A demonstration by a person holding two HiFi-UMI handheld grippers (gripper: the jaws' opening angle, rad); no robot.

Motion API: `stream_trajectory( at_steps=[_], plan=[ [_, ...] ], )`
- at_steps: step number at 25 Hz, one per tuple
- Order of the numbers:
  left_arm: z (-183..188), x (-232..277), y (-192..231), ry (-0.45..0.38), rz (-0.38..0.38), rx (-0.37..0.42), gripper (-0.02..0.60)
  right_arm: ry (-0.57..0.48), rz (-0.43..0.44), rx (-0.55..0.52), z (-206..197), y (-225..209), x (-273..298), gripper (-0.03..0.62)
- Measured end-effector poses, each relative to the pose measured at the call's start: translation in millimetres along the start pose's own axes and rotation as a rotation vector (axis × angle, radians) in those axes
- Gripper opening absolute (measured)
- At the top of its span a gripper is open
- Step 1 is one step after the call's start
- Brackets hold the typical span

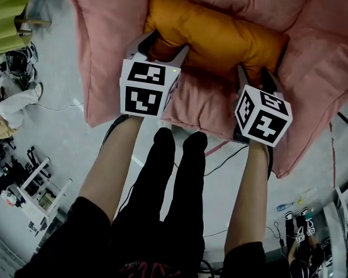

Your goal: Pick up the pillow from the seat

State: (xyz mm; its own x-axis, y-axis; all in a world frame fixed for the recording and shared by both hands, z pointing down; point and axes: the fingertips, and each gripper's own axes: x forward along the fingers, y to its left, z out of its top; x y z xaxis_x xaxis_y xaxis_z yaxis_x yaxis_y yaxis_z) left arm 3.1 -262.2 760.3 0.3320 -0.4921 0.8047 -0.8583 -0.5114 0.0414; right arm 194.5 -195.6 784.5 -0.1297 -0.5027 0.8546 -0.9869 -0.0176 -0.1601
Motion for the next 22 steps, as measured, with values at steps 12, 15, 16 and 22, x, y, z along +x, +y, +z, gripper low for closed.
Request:
stream_trajectory(
  at_steps=[12,15,16,22],
  plan=[
    [-11,21,-6,0.032,0.004,0.036,0.287,0.019,-0.04,-0.029,-10,-1,22,0.266],
    [-15,24,0,0.035,0.004,0.035,0.274,0.03,-0.052,-0.037,-10,6,28,0.253],
    [-14,23,-1,0.035,0.004,0.037,0.268,0.03,-0.058,-0.042,-10,7,27,0.242],
    [-13,15,-13,0.039,-0.014,0.045,0.221,0.017,-0.076,-0.056,-10,7,17,0.19]
  ],
)
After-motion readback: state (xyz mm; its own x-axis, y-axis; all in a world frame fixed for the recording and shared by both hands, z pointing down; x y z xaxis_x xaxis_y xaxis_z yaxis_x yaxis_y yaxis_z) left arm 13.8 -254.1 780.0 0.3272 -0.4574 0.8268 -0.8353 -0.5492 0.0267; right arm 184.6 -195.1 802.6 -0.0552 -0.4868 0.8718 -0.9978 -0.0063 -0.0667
